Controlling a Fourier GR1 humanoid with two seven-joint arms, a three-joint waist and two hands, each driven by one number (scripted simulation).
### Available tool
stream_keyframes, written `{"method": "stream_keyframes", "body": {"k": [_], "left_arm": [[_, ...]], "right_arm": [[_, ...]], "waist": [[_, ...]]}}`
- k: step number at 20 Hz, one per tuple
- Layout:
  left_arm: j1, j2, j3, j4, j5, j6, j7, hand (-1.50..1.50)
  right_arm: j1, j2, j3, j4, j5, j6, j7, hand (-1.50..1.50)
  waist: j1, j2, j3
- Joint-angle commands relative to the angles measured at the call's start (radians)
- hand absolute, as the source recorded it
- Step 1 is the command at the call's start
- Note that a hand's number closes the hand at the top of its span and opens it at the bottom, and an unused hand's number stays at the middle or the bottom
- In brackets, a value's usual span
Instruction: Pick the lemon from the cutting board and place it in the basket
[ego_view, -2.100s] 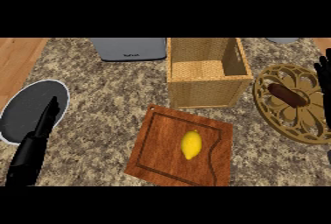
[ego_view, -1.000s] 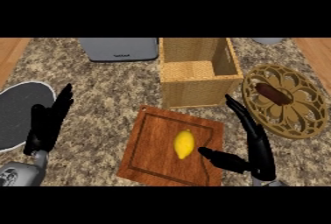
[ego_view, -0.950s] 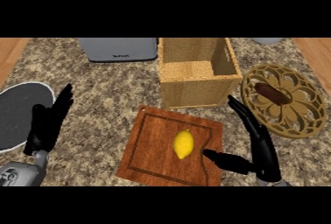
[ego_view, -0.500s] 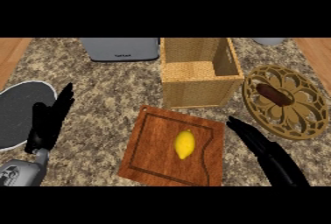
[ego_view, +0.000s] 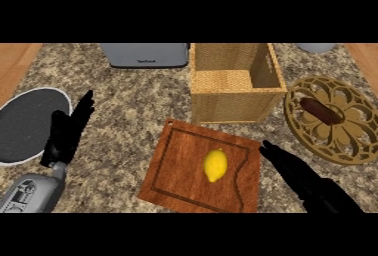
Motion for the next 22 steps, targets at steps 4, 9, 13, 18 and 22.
{"method": "stream_keyframes", "body": {"k": [4,9,13,18,22], "left_arm": [[0.012,-0.019,0.050,0.007,-0.035,-0.048,-0.009,0.00],[0.030,-0.064,0.051,-0.068,-0.090,-0.026,0.050,0.00],[-0.026,-0.051,0.117,0.049,-0.069,-0.119,-0.015,0.00],[0.034,-0.079,0.124,-0.081,-0.103,-0.104,0.071,0.00],[-0.061,-0.062,0.181,0.008,-0.091,-0.169,0.065,0.00]], "right_arm": [[0.086,0.075,0.043,-0.117,0.174,-0.007,0.081,-1.50],[-0.009,0.170,-0.020,0.087,0.195,-0.001,0.005,-1.50],[-0.007,0.227,-0.023,0.216,0.220,-0.046,-0.090,-1.50],[0.039,0.236,-0.062,0.300,0.216,-0.055,-0.219,-1.50],[-0.011,0.340,0.040,0.411,0.331,-0.095,-0.211,-1.50]], "waist": [[0.003,0.000,0.002],[0.012,0.001,0.002],[0.009,0.003,0.002],[0.011,0.002,0.002],[0.009,0.003,0.002]]}}
